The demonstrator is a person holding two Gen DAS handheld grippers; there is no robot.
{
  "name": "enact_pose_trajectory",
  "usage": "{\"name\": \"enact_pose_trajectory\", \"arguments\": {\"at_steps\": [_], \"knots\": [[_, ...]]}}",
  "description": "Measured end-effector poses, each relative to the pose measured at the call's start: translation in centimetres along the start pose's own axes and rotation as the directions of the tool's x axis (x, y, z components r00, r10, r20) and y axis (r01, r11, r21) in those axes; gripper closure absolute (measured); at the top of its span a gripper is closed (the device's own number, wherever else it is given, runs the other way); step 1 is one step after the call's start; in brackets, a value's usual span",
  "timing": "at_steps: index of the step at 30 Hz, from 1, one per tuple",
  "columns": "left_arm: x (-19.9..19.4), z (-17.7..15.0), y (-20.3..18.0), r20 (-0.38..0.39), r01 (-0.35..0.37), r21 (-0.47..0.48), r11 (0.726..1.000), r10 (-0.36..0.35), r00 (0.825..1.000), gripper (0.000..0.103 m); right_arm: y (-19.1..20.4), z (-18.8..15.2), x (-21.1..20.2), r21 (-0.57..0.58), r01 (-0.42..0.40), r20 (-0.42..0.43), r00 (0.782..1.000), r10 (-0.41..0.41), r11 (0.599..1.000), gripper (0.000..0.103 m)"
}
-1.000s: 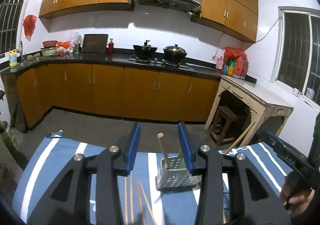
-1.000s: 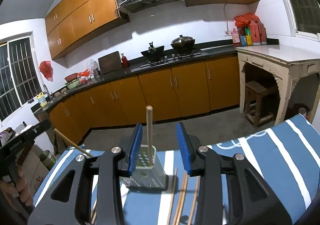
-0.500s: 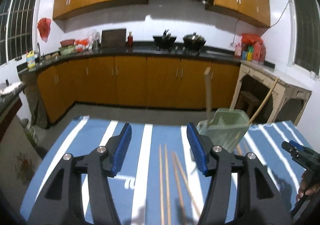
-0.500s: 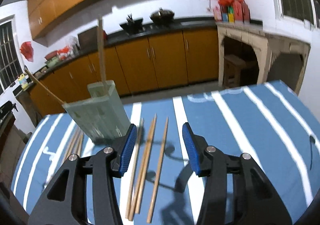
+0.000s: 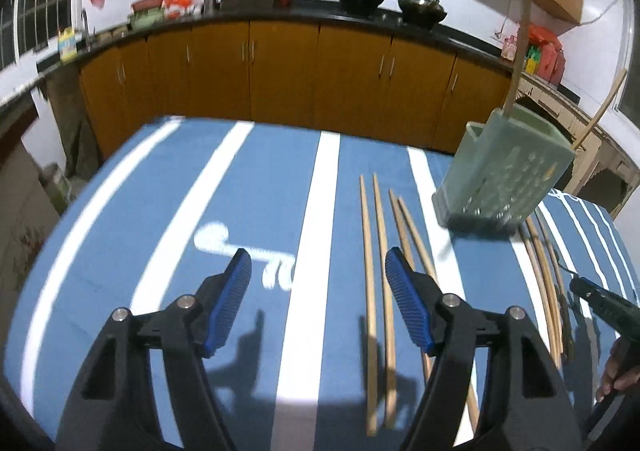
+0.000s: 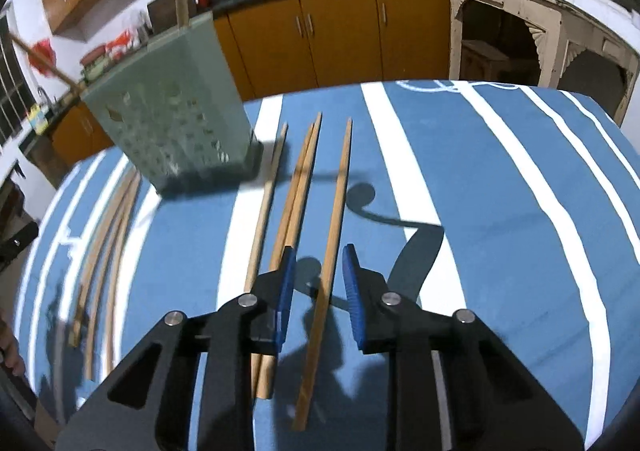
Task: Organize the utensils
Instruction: 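Move both open tools back down toward the remaining chopsticks, then close the left tool on a chopstick while the right tool grasps another chopstick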
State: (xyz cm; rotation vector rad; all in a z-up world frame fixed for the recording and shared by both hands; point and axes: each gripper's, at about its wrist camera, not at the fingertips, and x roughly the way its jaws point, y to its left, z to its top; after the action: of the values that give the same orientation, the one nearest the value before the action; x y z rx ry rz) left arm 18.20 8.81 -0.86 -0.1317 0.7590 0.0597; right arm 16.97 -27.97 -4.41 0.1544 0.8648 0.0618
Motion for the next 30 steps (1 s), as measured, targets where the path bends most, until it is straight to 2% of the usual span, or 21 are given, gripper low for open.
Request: {"name": "enact_pose_trajectory", "arguments": {"at_steps": [1, 2, 3, 5, 11, 17, 26, 30], "knots": [[0.2, -0.3, 0.1, -0.009, 0.005, -0.003, 1.000, -0.005, 1.000, 0.035, 0.0, -0.3, 0.2, -0.006, 0.006, -0.013, 1.000, -0.006, 1.000, 0.079], [0.4, -0.6, 0.2, -0.017, 0.011, -0.002, 1.000, -0.011, 1.000, 0.035, 0.0, -0.5, 0.4, -0.010, 0.010, -0.026, 1.000, -0.011, 1.000, 0.087], [0.6, -0.9, 0.2, -0.025, 0.019, 0.003, 1.000, -0.019, 1.000, 0.035, -0.1, -0.8, 0.7, -0.014, 0.019, -0.044, 0.999, -0.020, 1.000, 0.091], [0.9, -1.4, -0.2, -0.035, 0.027, 0.031, 0.999, -0.026, 0.999, 0.040, -0.4, -1.3, 0.6, -0.019, 0.025, -0.031, 0.999, -0.025, 1.000, 0.095], [1.5, -3.0, -1.9, -0.072, 0.053, 0.095, 0.994, -0.047, 0.996, 0.053, -2.6, -1.1, 0.4, 0.052, 0.063, -0.017, 0.998, -0.062, 0.997, 0.095], [3.2, -4.3, -2.7, -0.129, 0.051, 0.102, 0.993, -0.038, 0.991, 0.071, -2.8, -1.0, 0.4, 0.034, 0.074, -0.011, 0.997, -0.073, 0.997, 0.095], [3.6, -5.0, -3.7, -0.141, 0.068, 0.120, 0.990, -0.051, 0.989, 0.072, -2.7, -1.1, 0.4, 0.032, 0.073, -0.009, 0.997, -0.073, 0.997, 0.095], [4.0, -4.9, -3.8, -0.129, 0.021, 0.152, 0.988, -0.001, 0.992, 0.088, -2.5, -1.0, 0.4, 0.013, 0.085, -0.006, 0.996, -0.084, 0.996, 0.095]]}}
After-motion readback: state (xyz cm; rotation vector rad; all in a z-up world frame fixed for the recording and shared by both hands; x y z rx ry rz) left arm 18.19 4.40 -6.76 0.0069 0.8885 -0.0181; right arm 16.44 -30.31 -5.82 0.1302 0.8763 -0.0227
